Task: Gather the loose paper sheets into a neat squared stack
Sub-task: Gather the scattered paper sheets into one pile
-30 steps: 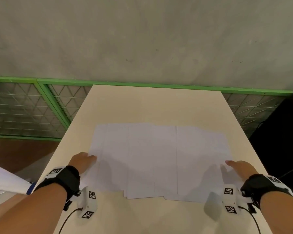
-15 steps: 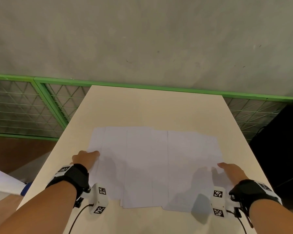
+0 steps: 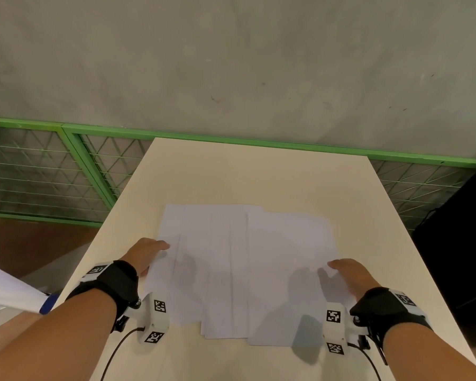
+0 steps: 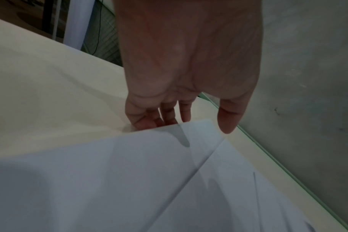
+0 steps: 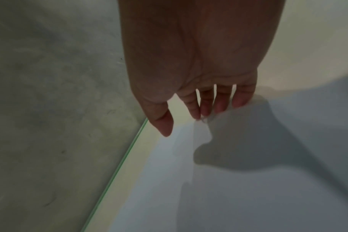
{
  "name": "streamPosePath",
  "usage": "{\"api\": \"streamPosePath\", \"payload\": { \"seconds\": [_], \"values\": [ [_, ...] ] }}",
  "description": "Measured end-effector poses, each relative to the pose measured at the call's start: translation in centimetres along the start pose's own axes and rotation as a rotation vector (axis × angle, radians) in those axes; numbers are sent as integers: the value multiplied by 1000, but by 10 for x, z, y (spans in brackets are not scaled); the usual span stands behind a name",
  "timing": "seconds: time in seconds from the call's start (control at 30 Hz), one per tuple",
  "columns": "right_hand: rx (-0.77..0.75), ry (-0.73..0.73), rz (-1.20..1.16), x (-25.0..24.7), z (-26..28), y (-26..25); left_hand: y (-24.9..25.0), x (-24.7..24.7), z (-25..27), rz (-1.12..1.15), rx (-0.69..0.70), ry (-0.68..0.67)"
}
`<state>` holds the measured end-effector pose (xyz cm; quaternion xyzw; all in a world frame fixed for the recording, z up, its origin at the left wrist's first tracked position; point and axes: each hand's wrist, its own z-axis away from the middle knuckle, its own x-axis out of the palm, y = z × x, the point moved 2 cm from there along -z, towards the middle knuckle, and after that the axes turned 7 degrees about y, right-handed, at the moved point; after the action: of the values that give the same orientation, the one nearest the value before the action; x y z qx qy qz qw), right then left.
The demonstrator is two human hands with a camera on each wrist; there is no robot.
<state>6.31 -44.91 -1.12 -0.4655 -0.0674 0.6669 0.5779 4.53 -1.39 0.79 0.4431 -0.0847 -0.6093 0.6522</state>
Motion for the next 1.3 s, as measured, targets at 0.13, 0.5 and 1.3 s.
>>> {"api": "streamPosePath", "payload": {
  "seconds": [0.13,0.5,1.3],
  "values": [
    [-22,-47,-18,15,10,-4,1,11,9,34,-13,-62],
    [-30,-87,-114,29,22,-5,0,44,32,-153,18,-63],
    [-86,-258,-40,58,70,-8,-11,72,73,112,-10,-240]
  ]
}}
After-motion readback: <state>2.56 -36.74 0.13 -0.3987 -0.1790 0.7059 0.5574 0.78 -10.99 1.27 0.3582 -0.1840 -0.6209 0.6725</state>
